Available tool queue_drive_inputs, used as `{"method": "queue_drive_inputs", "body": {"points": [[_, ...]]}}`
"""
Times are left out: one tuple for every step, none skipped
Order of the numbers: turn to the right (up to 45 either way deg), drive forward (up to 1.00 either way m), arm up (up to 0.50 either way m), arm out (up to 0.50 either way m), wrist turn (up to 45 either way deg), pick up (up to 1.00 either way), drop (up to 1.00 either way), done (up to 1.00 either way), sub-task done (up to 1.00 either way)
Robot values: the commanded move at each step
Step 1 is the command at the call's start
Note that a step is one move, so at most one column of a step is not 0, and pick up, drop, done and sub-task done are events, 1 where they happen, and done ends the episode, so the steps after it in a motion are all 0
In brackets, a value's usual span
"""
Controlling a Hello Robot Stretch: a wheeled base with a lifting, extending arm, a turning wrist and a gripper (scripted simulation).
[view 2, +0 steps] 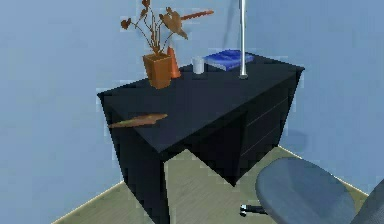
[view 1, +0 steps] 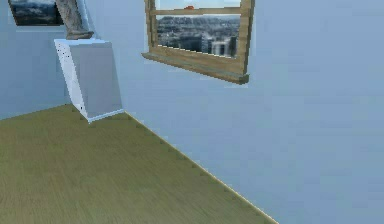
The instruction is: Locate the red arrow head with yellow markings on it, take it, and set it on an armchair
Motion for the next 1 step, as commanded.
{"method": "queue_drive_inputs", "body": {"points": [[0.0,0.0,0.5,0.0,0.0,0.0,0.0,0.0,0.0]]}}
